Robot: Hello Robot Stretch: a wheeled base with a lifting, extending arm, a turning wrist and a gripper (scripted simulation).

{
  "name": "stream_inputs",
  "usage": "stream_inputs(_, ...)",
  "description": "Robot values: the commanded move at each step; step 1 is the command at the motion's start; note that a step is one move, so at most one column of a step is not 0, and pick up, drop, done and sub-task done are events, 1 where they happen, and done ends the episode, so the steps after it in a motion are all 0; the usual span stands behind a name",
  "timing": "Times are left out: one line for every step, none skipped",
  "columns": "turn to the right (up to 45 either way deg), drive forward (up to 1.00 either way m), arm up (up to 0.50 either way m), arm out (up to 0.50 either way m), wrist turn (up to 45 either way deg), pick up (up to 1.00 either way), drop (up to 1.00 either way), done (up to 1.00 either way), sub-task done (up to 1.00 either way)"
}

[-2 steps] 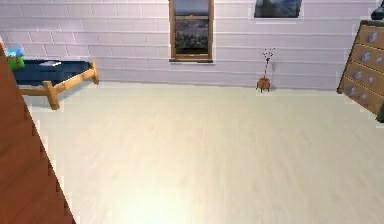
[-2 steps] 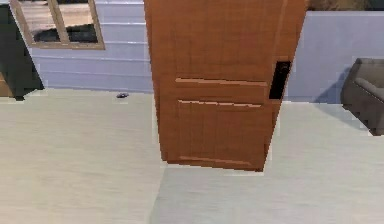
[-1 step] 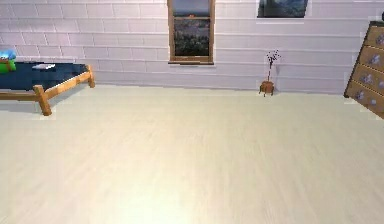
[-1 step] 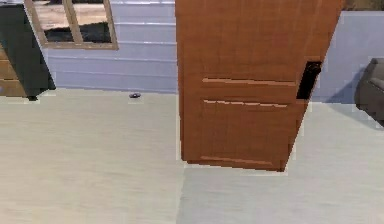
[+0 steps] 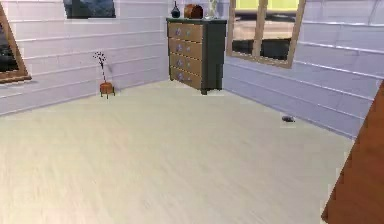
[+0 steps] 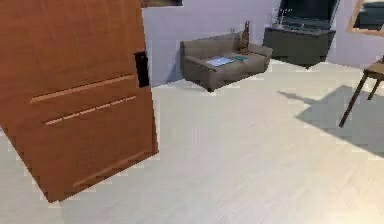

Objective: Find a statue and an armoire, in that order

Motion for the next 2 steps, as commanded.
stream_inputs(45.0,0.0,0.0,0.0,0.0,0.0,0.0,0.0,0.0)
stream_inputs(6.0,0.0,0.0,0.0,0.0,0.0,0.0,0.0,0.0)
